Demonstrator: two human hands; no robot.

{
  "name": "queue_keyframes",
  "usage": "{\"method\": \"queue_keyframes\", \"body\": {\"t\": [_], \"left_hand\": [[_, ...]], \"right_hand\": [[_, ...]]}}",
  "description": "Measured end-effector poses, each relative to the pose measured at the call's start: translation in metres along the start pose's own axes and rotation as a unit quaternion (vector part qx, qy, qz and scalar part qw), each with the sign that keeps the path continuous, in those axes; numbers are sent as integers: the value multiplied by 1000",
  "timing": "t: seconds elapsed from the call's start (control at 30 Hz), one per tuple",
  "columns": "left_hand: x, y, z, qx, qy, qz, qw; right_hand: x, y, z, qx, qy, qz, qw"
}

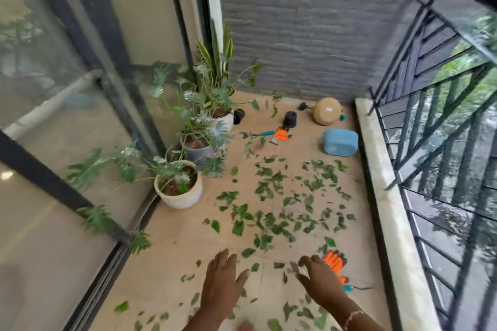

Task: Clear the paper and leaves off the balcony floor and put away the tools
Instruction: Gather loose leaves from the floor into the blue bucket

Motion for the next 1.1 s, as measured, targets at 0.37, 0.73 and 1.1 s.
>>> {"method": "queue_keyframes", "body": {"t": [0.37, 0.73, 1.1], "left_hand": [[179, 44, 48, -21, -5, -31, 999], [384, 178, 108, 11, 26, 26, 999], [559, 226, 178, -62, 59, 59, 995]], "right_hand": [[157, 83, 73, -73, 22, -48, 996], [367, 230, 114, -70, -8, 18, 997], [557, 301, 151, -135, 71, -20, 988]]}}
Point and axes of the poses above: each hand's wrist, its own x-axis towards the middle knuckle, its own y-axis out of the back of the hand, z = x × y, the point moved 10 cm from there along x, towards the middle knuckle, and after that the axes turned 12 degrees about -x, right-handed, at the moved point
